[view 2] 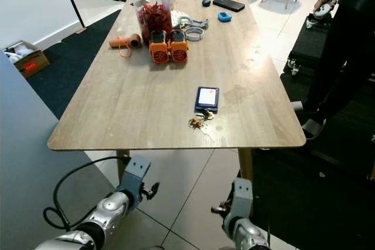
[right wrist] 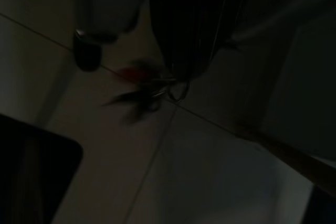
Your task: Hang keys on a hook
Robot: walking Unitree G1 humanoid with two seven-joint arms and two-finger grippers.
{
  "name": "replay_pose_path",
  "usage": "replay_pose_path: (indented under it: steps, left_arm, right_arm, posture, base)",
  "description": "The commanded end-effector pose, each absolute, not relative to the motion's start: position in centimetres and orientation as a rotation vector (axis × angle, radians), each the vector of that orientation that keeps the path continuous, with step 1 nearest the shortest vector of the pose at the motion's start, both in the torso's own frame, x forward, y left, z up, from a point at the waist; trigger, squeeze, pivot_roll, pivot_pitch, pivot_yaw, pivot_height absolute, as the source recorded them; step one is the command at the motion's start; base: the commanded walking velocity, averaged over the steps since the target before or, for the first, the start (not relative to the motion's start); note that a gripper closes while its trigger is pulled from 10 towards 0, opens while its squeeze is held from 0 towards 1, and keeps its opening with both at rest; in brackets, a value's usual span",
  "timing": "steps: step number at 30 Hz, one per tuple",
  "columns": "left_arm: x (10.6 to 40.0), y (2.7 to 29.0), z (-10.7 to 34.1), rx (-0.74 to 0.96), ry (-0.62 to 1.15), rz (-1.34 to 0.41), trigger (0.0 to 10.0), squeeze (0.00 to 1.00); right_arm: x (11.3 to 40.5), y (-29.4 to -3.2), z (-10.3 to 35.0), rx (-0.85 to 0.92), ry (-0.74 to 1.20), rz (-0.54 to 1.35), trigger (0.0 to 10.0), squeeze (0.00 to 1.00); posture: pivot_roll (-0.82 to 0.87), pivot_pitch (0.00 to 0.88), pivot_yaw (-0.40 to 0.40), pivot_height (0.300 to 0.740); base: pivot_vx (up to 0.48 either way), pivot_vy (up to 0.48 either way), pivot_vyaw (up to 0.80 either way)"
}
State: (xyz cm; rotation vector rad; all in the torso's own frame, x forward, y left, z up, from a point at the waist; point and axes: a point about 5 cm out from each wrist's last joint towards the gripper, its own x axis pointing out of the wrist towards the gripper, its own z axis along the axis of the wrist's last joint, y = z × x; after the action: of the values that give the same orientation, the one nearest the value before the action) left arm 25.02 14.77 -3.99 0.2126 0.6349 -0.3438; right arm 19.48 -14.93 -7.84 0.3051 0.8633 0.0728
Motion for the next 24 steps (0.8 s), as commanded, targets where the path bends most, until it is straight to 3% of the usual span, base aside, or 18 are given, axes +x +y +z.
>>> replay_pose_path:
  steps: [1, 5, 6, 9, 24]
  left_arm:
    - [23.7, 16.2, -5.0, 0.247, 0.700, -0.338, 10.0, 0.00]
    - [23.0, 17.3, -5.3, 0.255, 0.720, -0.316, 10.0, 0.00]
    - [22.3, 18.5, -5.6, 0.264, 0.740, -0.304, 10.0, 0.00]
    - [21.9, 19.2, -5.7, 0.267, 0.751, -0.292, 10.0, 0.00]
    - [21.6, 20.3, -5.8, 0.251, 0.764, -0.234, 10.0, 0.00]
  right_arm:
    - [18.9, -15.4, -8.1, 0.295, 0.860, 0.039, 10.0, 0.00]
    - [18.5, -16.5, -8.2, 0.296, 0.843, -0.058, 10.0, 0.00]
    - [17.2, -18.3, -8.7, 0.356, 0.864, -0.209, 10.0, 0.00]
    - [16.1, -19.1, -9.2, 0.396, 0.893, -0.280, 10.0, 0.00]
    - [13.7, -19.1, -10.1, 0.384, 0.951, -0.263, 10.0, 0.00]
  posture:
    - [0.06, 0.023, 0.035, 0.740]
    - [0.05, 0.020, 0.042, 0.740]
    - [0.05, 0.014, 0.046, 0.740]
    - [0.06, 0.012, 0.047, 0.740]
    - [0.08, 0.020, 0.062, 0.740]
  base:
    - [0.000, 0.000, 0.00]
    - [0.000, 0.000, 0.00]
    - [0.000, 0.000, 0.00]
    - [0.000, 0.000, 0.00]
    - [0.000, 0.000, 0.00]
